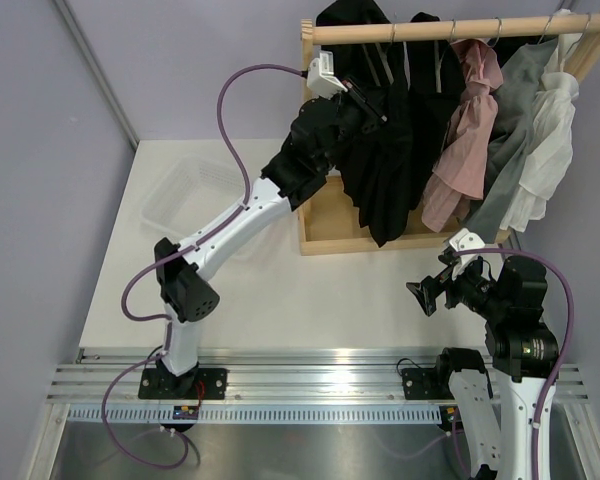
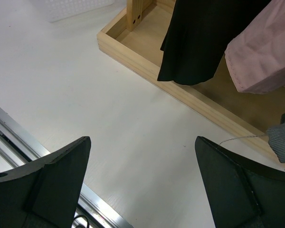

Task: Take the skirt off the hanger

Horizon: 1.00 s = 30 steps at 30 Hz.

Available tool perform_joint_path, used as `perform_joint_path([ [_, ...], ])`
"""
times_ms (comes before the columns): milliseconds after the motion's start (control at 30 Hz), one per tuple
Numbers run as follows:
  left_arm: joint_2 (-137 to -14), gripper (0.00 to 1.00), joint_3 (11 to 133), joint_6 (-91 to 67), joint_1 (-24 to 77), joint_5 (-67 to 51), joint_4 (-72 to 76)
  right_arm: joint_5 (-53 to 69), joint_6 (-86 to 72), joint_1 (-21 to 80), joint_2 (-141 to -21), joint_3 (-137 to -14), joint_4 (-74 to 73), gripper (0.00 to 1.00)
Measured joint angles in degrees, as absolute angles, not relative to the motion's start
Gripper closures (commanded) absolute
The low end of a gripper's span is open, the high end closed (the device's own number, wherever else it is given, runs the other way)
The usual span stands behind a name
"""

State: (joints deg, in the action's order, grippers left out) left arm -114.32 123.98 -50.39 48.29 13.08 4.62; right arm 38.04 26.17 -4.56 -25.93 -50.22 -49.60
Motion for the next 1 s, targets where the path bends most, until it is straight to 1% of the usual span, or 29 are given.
perform_joint_path([
  [267,-107.63,1.0,114.39,-50.61,48.29,10.04,7.81,38.06,26.17,-4.56,-25.93,-50.19,-49.6,0.01],
  [500,-106.45,1.0,111.44,-50.5,48.21,7.16,8.45,38.06,26.2,-4.56,-25.93,-50.19,-49.63,0.0],
  [767,-99.48,1.0,100.68,-48.36,48.21,2.81,8.8,38.19,26.41,-4.56,-25.93,-50.19,-49.65,0.01],
  [1000,-93.32,1.0,94.02,-47.29,48.21,-1.61,9.04,38.48,26.72,-4.56,-25.93,-50.19,-49.69,0.01],
])
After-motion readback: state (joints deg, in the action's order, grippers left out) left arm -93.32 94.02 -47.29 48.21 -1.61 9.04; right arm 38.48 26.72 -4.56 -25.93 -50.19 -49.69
